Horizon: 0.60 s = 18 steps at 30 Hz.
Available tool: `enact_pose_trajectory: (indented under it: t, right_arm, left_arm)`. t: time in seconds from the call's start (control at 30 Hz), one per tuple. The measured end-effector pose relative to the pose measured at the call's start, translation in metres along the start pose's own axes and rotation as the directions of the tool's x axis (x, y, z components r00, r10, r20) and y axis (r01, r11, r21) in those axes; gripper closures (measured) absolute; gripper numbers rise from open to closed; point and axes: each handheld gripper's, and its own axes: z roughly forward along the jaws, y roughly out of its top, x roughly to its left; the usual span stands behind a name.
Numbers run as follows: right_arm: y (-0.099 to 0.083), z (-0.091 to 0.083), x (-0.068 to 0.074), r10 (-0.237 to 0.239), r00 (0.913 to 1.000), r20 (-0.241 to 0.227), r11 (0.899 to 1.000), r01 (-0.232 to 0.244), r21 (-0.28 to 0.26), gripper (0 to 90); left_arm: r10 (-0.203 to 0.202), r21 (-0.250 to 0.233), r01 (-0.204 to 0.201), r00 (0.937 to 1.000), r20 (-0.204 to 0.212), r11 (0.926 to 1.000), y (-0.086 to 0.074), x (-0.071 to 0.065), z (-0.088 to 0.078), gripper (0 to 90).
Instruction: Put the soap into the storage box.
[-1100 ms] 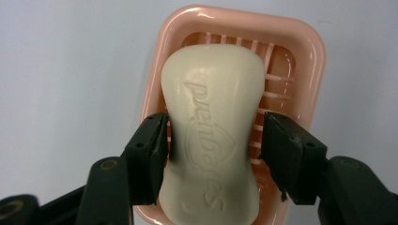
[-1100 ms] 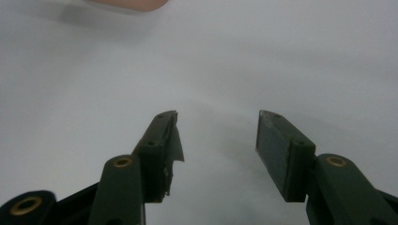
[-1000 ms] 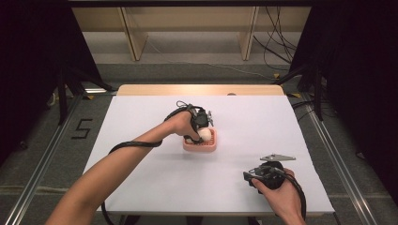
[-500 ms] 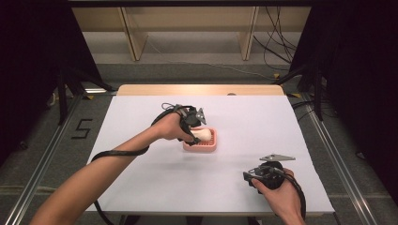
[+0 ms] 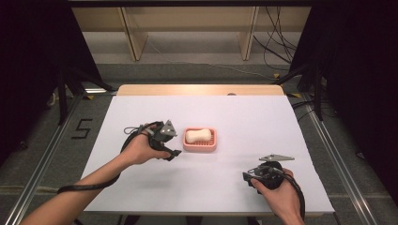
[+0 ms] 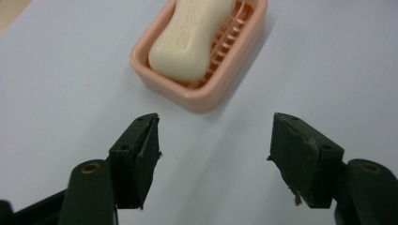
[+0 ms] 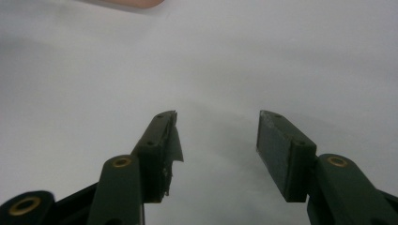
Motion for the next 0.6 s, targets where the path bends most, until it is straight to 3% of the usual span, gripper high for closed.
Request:
enact_pose_trajectory:
  t: [0.1, 0.17, 0.2, 0.5, 0.53, 0.6]
  right_arm:
    - [0.000, -0.001, 0.002, 0.019, 0.9998, -0.006, 1.000, -0.018, 0.010, 48.4]
    - [0.000, 0.001, 0.000, -0.024, 0.9997, -0.003, 1.000, 0.024, -0.007, 48.4]
    - [0.000, 0.001, 0.000, -0.024, 0.9997, -0.003, 1.000, 0.024, -0.007, 48.4]
    - [0.001, 0.003, 0.000, -0.025, 0.9996, -0.010, 1.000, 0.025, -0.002, 48.4]
    - [0.001, 0.003, 0.001, -0.025, 0.9997, -0.008, 1.000, 0.025, 0.004, 48.4]
    - [0.001, 0.004, 0.001, -0.025, 0.9996, -0.014, 1.000, 0.025, 0.009, 48.4]
  left_arm:
    - [-0.020, 0.005, 0.020, 0.9998, -0.006, 0.9998, -0.011, -0.001, -0.003, 32.8]
    - [-0.087, 0.007, 0.087, 0.9962, -0.011, 0.9962, -0.030, -0.003, -0.006, 32.8]
    - [-0.087, 0.007, 0.087, 0.9962, -0.011, 0.9962, -0.030, -0.003, -0.006, 32.8]
    - [-0.171, 0.022, 0.172, 0.9849, -0.027, 0.9849, -0.081, -0.009, -0.014, 32.7]
    - [-0.174, 0.011, 0.175, 0.9836, -0.046, 0.9845, -0.088, -0.010, -0.013, 32.7]
    - [-0.191, 0.028, 0.192, 0.9811, -0.032, 0.9811, -0.095, -0.011, -0.014, 32.8]
